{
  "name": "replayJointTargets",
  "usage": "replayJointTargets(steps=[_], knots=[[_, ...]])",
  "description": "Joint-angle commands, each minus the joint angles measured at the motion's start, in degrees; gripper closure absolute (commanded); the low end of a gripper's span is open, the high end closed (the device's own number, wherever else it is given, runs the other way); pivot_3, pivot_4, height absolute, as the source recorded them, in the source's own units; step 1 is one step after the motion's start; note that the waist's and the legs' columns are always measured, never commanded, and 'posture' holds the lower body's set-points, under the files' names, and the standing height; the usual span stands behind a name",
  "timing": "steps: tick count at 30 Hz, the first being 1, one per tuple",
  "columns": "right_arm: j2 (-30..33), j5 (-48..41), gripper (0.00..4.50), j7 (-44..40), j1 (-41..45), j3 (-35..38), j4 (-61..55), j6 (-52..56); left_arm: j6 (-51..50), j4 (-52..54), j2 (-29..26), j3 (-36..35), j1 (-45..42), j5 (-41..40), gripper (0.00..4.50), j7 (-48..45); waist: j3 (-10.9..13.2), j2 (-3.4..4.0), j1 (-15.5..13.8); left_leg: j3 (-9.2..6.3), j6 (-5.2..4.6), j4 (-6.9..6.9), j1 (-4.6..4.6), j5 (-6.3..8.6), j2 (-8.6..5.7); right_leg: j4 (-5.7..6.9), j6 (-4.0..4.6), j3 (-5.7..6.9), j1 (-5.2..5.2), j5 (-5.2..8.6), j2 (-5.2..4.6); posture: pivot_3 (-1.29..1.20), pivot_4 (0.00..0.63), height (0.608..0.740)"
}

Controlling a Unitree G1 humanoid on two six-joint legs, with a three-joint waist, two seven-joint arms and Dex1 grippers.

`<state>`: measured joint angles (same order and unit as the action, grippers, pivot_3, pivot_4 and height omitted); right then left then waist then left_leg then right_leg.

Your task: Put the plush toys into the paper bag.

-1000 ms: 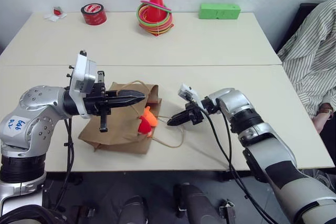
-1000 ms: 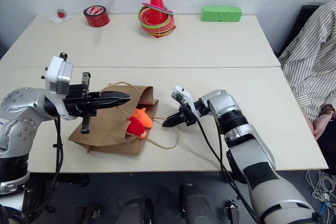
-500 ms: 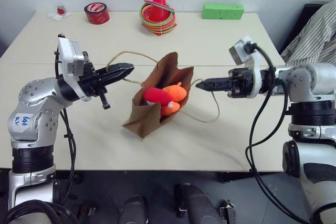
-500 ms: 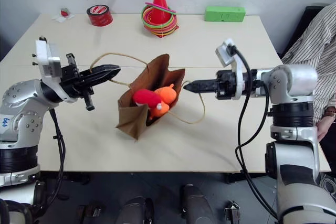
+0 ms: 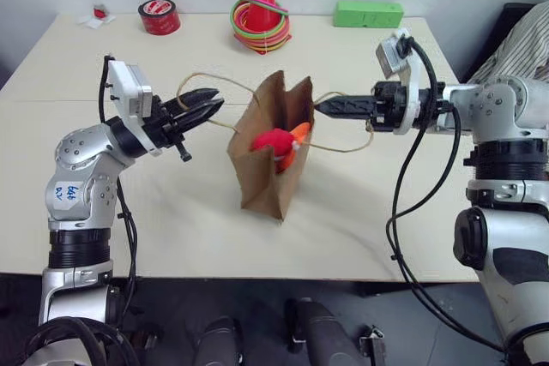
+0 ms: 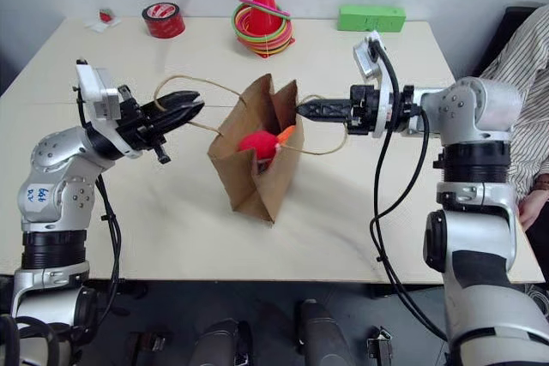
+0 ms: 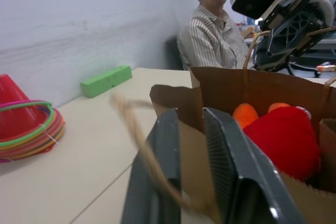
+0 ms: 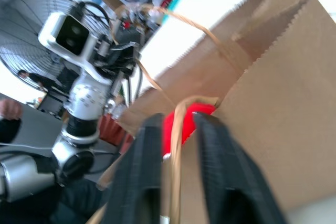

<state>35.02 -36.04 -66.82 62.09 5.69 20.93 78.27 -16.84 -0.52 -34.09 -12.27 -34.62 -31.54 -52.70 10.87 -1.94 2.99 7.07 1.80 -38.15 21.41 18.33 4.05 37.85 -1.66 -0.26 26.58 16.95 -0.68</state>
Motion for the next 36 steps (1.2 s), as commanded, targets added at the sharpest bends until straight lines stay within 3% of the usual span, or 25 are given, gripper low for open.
replayJointTargets(steps=[1, 7, 9, 13, 17, 20, 24, 26, 31, 36], knots=[[4.72, -1.41, 2.16, -4.16, -0.96, -0.02, -2.04, -4.42, -2.95, 3.81, -3.18, -2.91, 0.6, -3.51, 2.4, -1.27, 0.0, 0.0, 0.02, 0.0, -0.01, 0.0, 0.01, 0.0, 0.0, -0.01, 0.0, 0.0, 0.0, 0.0, 0.0, 0.0, 0.15, 0.74], [11.7, -1.91, 0.07, -8.82, -3.17, 5.13, 3.27, -12.51, -10.16, 6.61, -12.33, -5.11, 5.67, -6.8, 0.51, -6.74, 0.0, 0.0, 0.38, 0.11, -0.03, 0.0, -0.13, 0.02, -0.01, -0.03, -0.01, -0.07, -0.03, -0.01, 0.05, 0.0, 0.15, 0.74], [13.07, -2.16, 0.0, -9.12, -5.14, 7.7, 2.66, -16.26, -8.87, 5.88, -14.52, -6.69, 8.15, -5.84, 0.05, -7.92, 0.0, 0.0, 0.34, 0.11, 0.0, 0.05, -0.19, 0.0, -0.02, -0.01, 0.0, -0.11, -0.04, 0.0, 0.08, 0.0, 0.15, 0.74], [15.04, -4.12, 0.0, -10.27, -13.02, 12.2, -1.46, -19.78, -8.24, 5.67, -16.72, -10.27, 15.03, -5.89, 0.05, -9.95, 0.0, 0.0, 0.24, 0.09, 0.01, 0.07, -0.17, -0.01, 0.0, -0.05, 0.01, -0.11, -0.05, 0.01, 0.1, 0.0, 0.15, 0.74], [13.4, -5.3, 0.0, -7.07, -24.51, 15.44, -10.88, -23.06, -6.47, 10.07, -15.35, -11.88, 23.31, -4.83, 0.05, -8.65, 0.0, 0.0, 0.19, 0.09, -0.02, 0.08, -0.17, 0.01, 0.01, -0.08, 0.01, -0.11, -0.07, 0.0, 0.03, 0.0, 0.15, 0.74], [7.73, 3.39, 0.58, -1.44, -36.53, 12.36, -19.24, -40.97, -6.47, 17.14, -11.44, -12.75, 30.01, -5.44, 0.0, -4.1, -0.08, -0.12, 0.22, 0.02, -0.02, 0.09, -0.27, 0.03, 0.03, -0.14, -0.01, -0.08, -0.22, 0.0, 0.04, 0.0, 0.15, 0.74], [1.86, 14.71, 1.88, 0.42, -45.09, 4.67, -22.72, -64.55, -6.88, 24.93, -5.47, -11.95, 33.43, -5.71, 0.0, 3.68, -0.06, -0.08, 0.14, 0.01, -0.02, 0.1, -0.22, 0.0, -0.06, -0.07, -0.08, -0.13, -0.19, -0.05, 0.02, 0.0, 0.15, 0.74], [-1.31, 18.2, 2.59, 0.59, -46.7, 0.63, -21.79, -73.65, -6.96, 28.66, -2.04, -10.02, 33.81, -5.09, 0.0, 8.03, -0.06, -0.08, 0.21, 0.01, -0.02, 0.08, -0.29, -0.01, -0.1, -0.02, -0.1, -0.15, -0.23, -0.08, 0.01, 0.0, 0.15, 0.74], [-9.61, 23.11, 4.29, 6.27, -44.46, -6.04, -17.8, -82.97, -6.13, 33.36, 5.59, -4.53, 32.31, -2.58, 0.0, 16.99, -0.06, -0.09, 0.25, 0.01, 0.02, 0.08, -0.63, -0.04, -0.09, -0.03, -0.08, -0.17, -0.55, -0.14, 0.08, 0.0, 0.15, 0.74], [-17.74, 28.23, 4.4, 12.9, -37.84, -12.22, -11.75, -87.15, -4.05, 34.17, 9.47, 4.0, 30.6, 3.82, 0.0, 21.52, -0.07, -0.1, 0.3, 0.02, 0.0, 0.14, -1.16, 0.0, -0.08, -0.15, -0.03, -0.18, -1.13, -0.11, 0.09, 0.0, 0.15, 0.74]])
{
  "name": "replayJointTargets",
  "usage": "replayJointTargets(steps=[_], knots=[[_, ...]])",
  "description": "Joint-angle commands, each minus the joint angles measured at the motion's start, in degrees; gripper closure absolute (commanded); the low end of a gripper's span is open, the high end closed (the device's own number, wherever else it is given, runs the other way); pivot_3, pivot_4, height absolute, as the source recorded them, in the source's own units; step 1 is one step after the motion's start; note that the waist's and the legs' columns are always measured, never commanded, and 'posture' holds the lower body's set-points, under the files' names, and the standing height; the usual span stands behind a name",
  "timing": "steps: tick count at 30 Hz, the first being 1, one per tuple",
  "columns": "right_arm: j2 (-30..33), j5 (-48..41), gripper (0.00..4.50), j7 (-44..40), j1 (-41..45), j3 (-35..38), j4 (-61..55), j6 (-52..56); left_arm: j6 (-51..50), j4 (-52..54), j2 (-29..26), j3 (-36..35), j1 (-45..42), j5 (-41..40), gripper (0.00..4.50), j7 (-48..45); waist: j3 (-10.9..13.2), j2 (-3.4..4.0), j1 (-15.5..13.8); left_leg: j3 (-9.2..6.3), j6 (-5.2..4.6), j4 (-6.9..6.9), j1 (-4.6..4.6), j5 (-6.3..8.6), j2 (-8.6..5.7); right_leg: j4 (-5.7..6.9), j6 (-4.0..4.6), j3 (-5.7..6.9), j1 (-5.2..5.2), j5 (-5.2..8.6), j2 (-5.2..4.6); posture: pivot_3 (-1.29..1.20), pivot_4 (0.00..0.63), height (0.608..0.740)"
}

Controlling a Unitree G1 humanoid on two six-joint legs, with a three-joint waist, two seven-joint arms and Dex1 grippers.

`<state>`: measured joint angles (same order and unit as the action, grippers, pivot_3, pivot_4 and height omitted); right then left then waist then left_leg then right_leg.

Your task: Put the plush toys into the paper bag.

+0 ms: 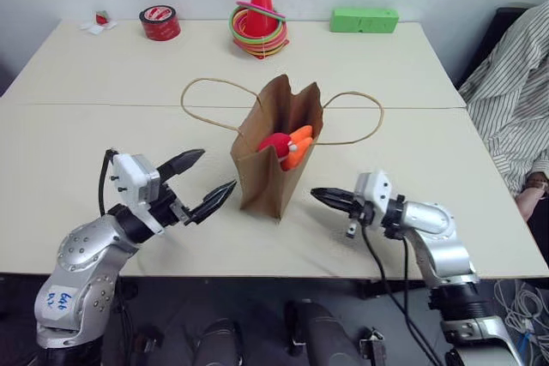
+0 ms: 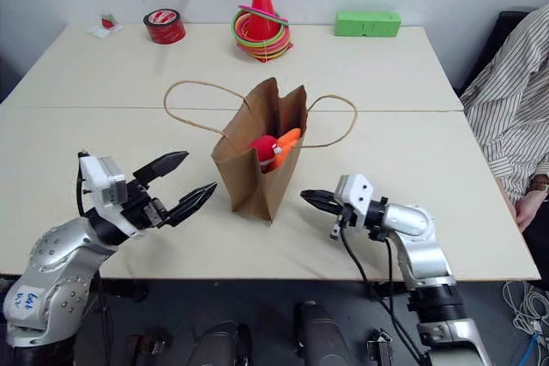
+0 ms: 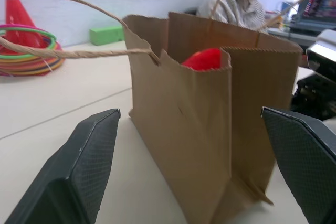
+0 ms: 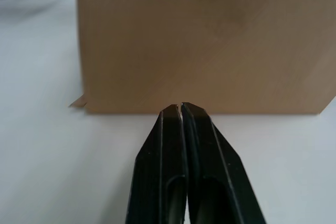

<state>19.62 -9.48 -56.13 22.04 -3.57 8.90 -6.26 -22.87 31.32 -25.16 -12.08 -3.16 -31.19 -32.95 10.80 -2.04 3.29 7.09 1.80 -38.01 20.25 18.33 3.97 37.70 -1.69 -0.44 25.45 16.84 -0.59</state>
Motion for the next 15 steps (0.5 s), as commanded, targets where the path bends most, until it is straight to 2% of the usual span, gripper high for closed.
replayJointTargets(steps=[1, 7, 12, 15], knots=[[-3.16, 2.11, 4.4, 2.53, 2.75, -3.78, 0.53, -3.15, 2.04, 1.92, 1.42, 4.39, -1.39, 3.61, 0.0, 2.64, 0.0, 0.0, -0.04, -0.01, 0.0, 0.0, 0.0, 0.0, 0.0, 0.0, 0.0, 0.0, 0.0, 0.0, 0.01, 0.0, 0.15, 0.74], [-6.86, 3.98, 4.4, 4.9, 4.5, -8.54, 1.61, -2.98, 2.51, -1.21, 4.0, 9.08, -4.85, 6.39, 0.0, 4.39, 0.0, 0.0, -0.26, -0.04, 0.01, 0.03, 0.04, 0.01, 0.05, -0.03, 0.06, 0.06, 0.02, 0.04, 0.0, 0.0, 0.15, 0.74], [-7.87, 5.13, 4.4, 6.9, 5.5, -9.64, 2.34, -3.09, 4.83, -7.31, 4.76, 10.03, -8.16, 10.45, 0.0, 5.97, 0.0, 0.0, -0.21, -0.05, 0.01, 0.0, 0.02, 0.0, 0.04, 0.03, 0.06, 0.07, 0.01, 0.03, 0.01, 0.0, 0.15, 0.74], [-7.68, 4.67, 4.5, 6.58, 4.83, -10.07, 0.93, -2.31, 5.74, -9.73, 5.03, 10.2, -9.17, 10.62, 0.59, 5.27, 0.0, 0.0, -0.12, -0.03, 0.01, 0.02, 0.03, 0.01, 0.07, 0.01, 0.06, 0.06, 0.02, 0.04, 0.02, 0.0, 0.15, 0.74]])
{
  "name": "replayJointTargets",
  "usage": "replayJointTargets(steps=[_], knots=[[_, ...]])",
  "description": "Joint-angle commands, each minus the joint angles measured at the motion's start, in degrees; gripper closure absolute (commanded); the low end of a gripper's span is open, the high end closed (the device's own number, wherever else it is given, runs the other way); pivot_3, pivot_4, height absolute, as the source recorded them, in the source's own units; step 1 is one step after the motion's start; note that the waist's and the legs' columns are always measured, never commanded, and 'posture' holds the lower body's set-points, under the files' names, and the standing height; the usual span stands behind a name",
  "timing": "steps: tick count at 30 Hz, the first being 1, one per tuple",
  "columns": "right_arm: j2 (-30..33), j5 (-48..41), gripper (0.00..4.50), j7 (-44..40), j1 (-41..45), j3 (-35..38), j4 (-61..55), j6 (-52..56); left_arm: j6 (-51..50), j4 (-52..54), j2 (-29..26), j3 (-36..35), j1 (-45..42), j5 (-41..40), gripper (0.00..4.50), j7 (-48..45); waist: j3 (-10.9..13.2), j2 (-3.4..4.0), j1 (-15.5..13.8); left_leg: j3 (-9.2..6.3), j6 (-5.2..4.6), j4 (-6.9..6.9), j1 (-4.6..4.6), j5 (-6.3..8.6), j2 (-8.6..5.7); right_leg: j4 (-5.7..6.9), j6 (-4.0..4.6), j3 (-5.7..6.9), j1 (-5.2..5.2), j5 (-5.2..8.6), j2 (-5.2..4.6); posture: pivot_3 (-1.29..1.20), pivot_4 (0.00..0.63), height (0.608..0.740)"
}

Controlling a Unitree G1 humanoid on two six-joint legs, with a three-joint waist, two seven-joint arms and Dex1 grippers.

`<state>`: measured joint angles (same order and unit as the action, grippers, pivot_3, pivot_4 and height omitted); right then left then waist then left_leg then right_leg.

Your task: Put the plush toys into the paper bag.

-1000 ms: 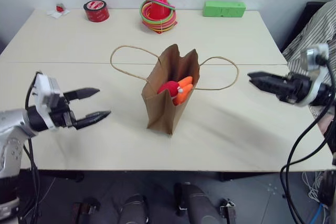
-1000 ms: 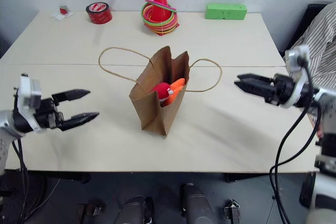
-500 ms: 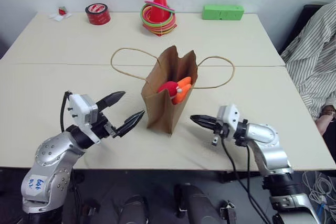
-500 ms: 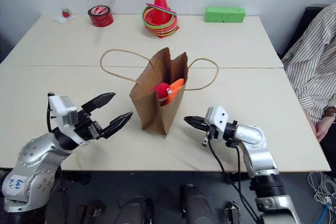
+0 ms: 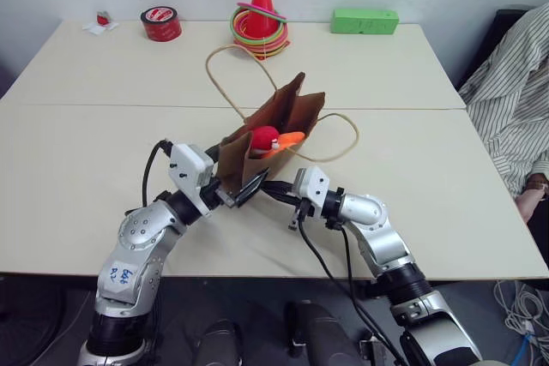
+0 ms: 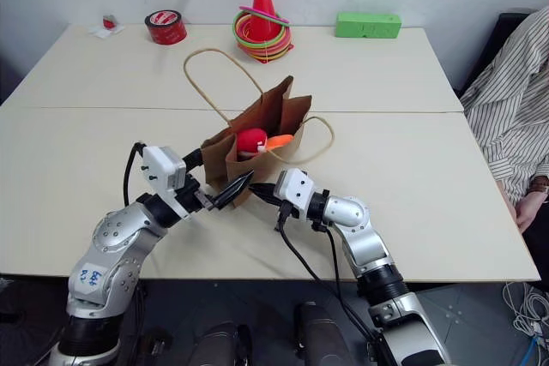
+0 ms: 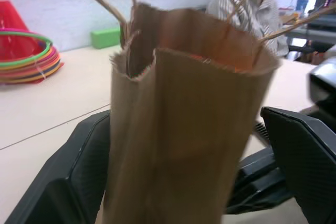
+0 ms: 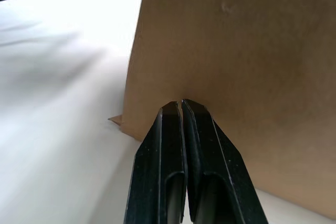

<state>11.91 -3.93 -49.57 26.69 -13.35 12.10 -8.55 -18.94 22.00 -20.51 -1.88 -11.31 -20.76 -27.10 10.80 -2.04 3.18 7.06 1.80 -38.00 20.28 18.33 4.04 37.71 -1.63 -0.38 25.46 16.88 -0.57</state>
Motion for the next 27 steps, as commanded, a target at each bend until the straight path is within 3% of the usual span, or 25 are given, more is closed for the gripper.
replayJointTargets(steps=[1, 8, 13, 16, 19, 23, 27], knots=[[0.28, -1.07, 4.5, -0.17, -0.18, -0.31, -2.91, 0.08, 2.03, -1.31, -0.07, -0.02, -1.26, 0.64, 0.89, -0.86, 0.0, 0.0, -0.05, 0.0, 0.0, 0.0, 0.01, 0.0, 0.01, -0.01, 0.0, 0.01, 0.0, 0.0, 0.0, 0.0, 0.15, 0.74], [4.62, -5.93, 4.5, -3.09, -5.04, 2.0, -10.91, 4.5, 3.45, -6.11, -2.59, -1.69, -3.9, -2.88, 3.09, -8.43, 0.0, 0.0, -0.23, -0.01, -0.01, 0.0, 0.02, 0.0, 0.0, -0.02, 0.0, 0.03, 0.0, 0.0, -0.02, 0.0, 0.15, 0.74], [16.76, -14.49, 4.5, -8.77, -14.01, 9.22, -22.68, 10.89, 2.99, -15.3, -11.48, -5.06, -9.32, -12.06, 4.46, -29.05, 0.0, 0.0, -0.76, -0.03, -0.02, 0.0, 0.03, 0.01, -0.03, -0.06, 0.0, 0.06, 0.0, 0.0, -0.03, 0.0, 0.15, 0.74], [24.93, -17.99, 4.5, -12.19, -19.41, 15.88, -25.12, 12.38, 1.18, -24.1, -18.01, -2.97, -14.61, -13.63, 4.46, -44.01, 0.01, -0.01, -1.29, -0.01, -0.02, -0.01, 0.02, 0.01, -0.14, -0.09, 0.0, 0.08, -0.01, 0.01, 0.0, 0.0, 0.15, 0.74], [30.19, -18.99, 4.5, -14.54, -22.94, 20.77, -23.58, 11.14, 5.87, -32.67, -19.92, 0.19, -20.45, -10.14, 4.46, -53.33, 0.01, -0.01, -1.5, 0.02, -0.03, 0.0, 0.0, 0.02, -0.3, -0.12, 0.01, 0.08, -0.01, 0.02, 0.04, 0.0, 0.15, 0.74], [32.24, -18.37, 4.5, -14.86, -26.44, 24.11, -22.5, 8.52, 8.46, -39.38, -18.62, 0.81, -26.38, -10.1, 4.46, -60.12, 0.01, -0.02, -1.41, 0.02, -0.13, -0.02, 0.02, 0.07, -0.31, -0.13, 0.0, 0.05, -0.02, 0.02, 0.09, 0.0, 0.15, 0.74], [32.29, -20.69, 4.5, -14.2, -30.12, 25.94, -24.74, 11.02, 1.19, -38.25, -25.69, 5.86, -26.83, -15.33, 4.46, -65.4, 0.02, -0.03, -1.03, 0.01, -0.03, -0.01, 0.04, 0.03, -0.24, -0.13, -0.02, 0.02, 0.0, 0.03, 0.13, 0.0, 0.15, 0.74]])
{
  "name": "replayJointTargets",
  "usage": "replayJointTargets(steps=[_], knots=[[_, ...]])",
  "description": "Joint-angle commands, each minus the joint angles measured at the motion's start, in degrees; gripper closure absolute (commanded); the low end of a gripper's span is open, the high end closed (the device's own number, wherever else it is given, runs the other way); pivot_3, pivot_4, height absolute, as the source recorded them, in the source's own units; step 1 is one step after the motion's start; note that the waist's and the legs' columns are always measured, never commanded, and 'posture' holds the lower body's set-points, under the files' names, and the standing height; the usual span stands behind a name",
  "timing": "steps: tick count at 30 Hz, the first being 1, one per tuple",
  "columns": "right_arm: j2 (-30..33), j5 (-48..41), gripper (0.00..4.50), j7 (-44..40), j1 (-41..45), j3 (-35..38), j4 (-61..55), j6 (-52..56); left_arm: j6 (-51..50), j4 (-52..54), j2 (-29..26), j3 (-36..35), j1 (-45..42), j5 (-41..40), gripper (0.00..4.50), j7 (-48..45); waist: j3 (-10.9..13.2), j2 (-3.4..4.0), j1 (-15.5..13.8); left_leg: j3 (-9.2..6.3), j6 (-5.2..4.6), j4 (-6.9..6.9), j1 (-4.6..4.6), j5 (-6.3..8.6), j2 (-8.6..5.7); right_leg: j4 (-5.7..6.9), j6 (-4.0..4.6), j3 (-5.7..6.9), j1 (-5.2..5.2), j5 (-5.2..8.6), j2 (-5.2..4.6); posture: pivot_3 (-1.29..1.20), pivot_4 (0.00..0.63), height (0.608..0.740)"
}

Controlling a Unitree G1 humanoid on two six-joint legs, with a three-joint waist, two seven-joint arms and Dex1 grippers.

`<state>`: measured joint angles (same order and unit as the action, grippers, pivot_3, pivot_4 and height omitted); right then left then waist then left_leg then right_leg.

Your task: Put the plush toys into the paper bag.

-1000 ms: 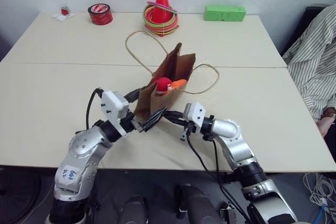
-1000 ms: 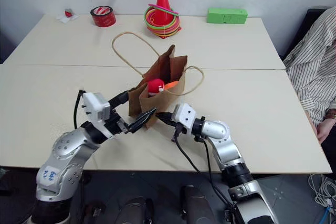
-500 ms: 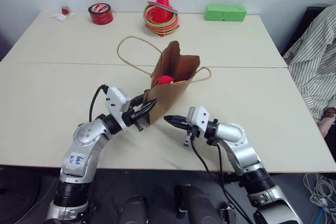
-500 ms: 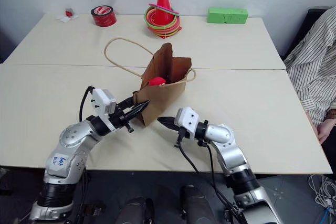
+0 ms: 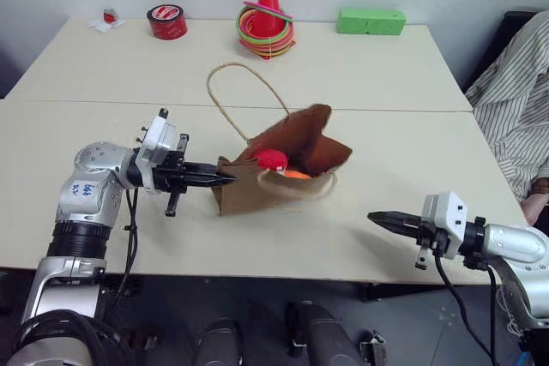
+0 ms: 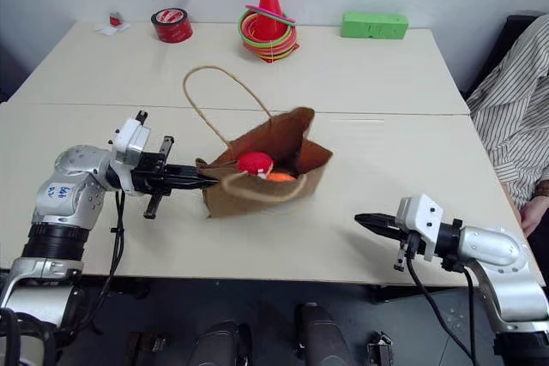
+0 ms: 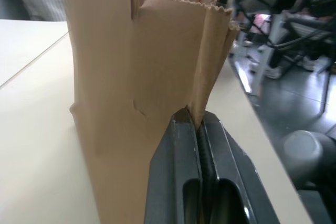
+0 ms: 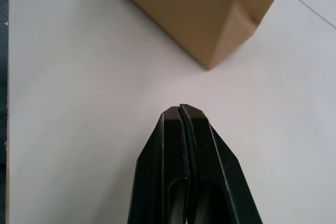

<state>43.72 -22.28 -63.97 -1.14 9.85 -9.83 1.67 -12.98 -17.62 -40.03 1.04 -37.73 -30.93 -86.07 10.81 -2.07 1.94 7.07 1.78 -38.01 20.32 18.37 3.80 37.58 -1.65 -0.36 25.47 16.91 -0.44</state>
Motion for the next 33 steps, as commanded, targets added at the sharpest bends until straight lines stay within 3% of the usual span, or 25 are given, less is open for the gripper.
replayJointTargets(steps=[1, 4, 9, 12, 13, 16, 19, 22, 28, 33], knots=[[0.92, -2.22, 4.5, -0.32, -3.27, 3.0, -2.73, 0.41, -5.8, 1.65, -7.74, 3.97, -0.61, -6.74, 4.46, -6.43, 0.0, 0.0, 0.36, -0.01, 0.01, 0.02, -0.01, 0.0, 0.05, 0.01, 0.0, -0.02, 0.01, 0.0, 0.0, 0.0, 0.15, 0.74], [1.93, -1.64, 4.5, -1.06, -4.74, 4.01, -2.33, -0.52, -4.93, 0.7, -10.35, 5.54, -1.73, -9.33, 4.46, -6.43, 0.01, 0.02, 0.36, -0.05, 0.03, 0.03, -0.03, 0.01, 0.24, 0.04, 0.0, 0.0, 0.01, 0.03, -0.06, 0.0, 0.15, 0.74], [0.84, -1.75, 4.5, 0.77, -2.89, 2.32, -3.44, 0.82, 15.13, -9.03, -7.29, 8.63, -2.36, 0.76, 4.46, -6.43, 0.01, 0.02, -0.27, -0.01, -0.22, -0.07, -0.07, 0.08, 0.01, 0.09, -0.05, -0.02, -0.03, 0.01, -0.13, 0.0, 0.15, 0.74], [0.25, -1.59, 4.5, 1.09, -2.41, 1.54, -3.0, 0.46, 14.6, -8.47, -6.8, 7.97, -2.38, 1.68, 4.46, -6.3, 0.01, -0.02, -0.37, -0.04, -0.22, -0.08, 0.01, 0.09, -0.04, 0.05, -0.04, 0.01, -0.01, 0.01, -0.08, 0.0, 0.15, 0.74], [-0.02, -1.64, 4.5, 1.21, -2.19, 1.29, -2.85, 0.49, 17.29, -9.37, -6.47, 6.84, -2.54, 4.23, 4.46, -1.54, 0.01, -0.01, -0.36, -0.04, -0.18, -0.09, 0.01, 0.08, -0.02, 0.05, -0.04, 0.01, -0.01, 0.02, -0.09, 0.0, 0.15, 0.74], [-0.43, -2.23, 4.5, 1.05, -1.23, 0.88, -2.54, 0.85, 17.16, -9.44, -7.45, 3.89, -1.78, 5.12, 3.84, 1.39, 0.01, -0.01, -0.36, -0.02, -0.17, -0.09, 0.01, 0.08, -0.03, 0.03, -0.04, 0.0, -0.01, 0.02, -0.1, 0.0, 0.15, 0.74], [-0.27, -5.17, 4.5, 0.94, 0.73, 1.97, -2.26, 3.28, 14.16, -6.34, -11.6, -1.38, 2.19, 4.51, 2.92, 3.45, 0.01, -0.01, 0.15, 0.0, -0.24, -0.08, 0.0, 0.11, 0.02, 0.05, -0.04, -0.01, -0.01, 0.02, -0.09, 0.0, 0.15, 0.74], [0.5, -5.58, 3.9, 0.38, 2.13, 3.33, -0.64, 2.86, 12.1, -2.24, -15.07, -8.62, 9.79, 2.54, 1.98, 6.27, 0.02, 0.0, 0.99, -0.01, -0.21, 0.0, -0.06, 0.13, 0.21, 0.14, 0.01, -0.04, 0.03, 0.05, -0.09, 0.0, 0.15, 0.74], [5.91, -5.67, 1.8, -5.55, 4.96, 7.52, 4.96, -0.13, 12.8, 8.42, -16.17, -26.77, 30.34, 3.5, 0.08, 15.72, 0.03, 0.01, 1.03, -0.02, -0.32, 0.0, -0.08, 0.21, 0.24, 0.12, 0.04, 0.02, 0.02, 0.08, -0.23, 0.0, 0.15, 0.74], [10.87, -3.26, 0.03, -12.05, 11.72, 7.45, 16.1, -6.01, 12.46, 14.73, -15.12, -37.34, 43.78, 5.44, 0.0, 20.29, 0.03, 0.02, 1.06, 0.01, -0.41, 0.0, -0.14, 0.27, 0.19, 0.09, 0.04, 0.02, 0.0, 0.08, -0.26, 0.0, 0.15, 0.74]])
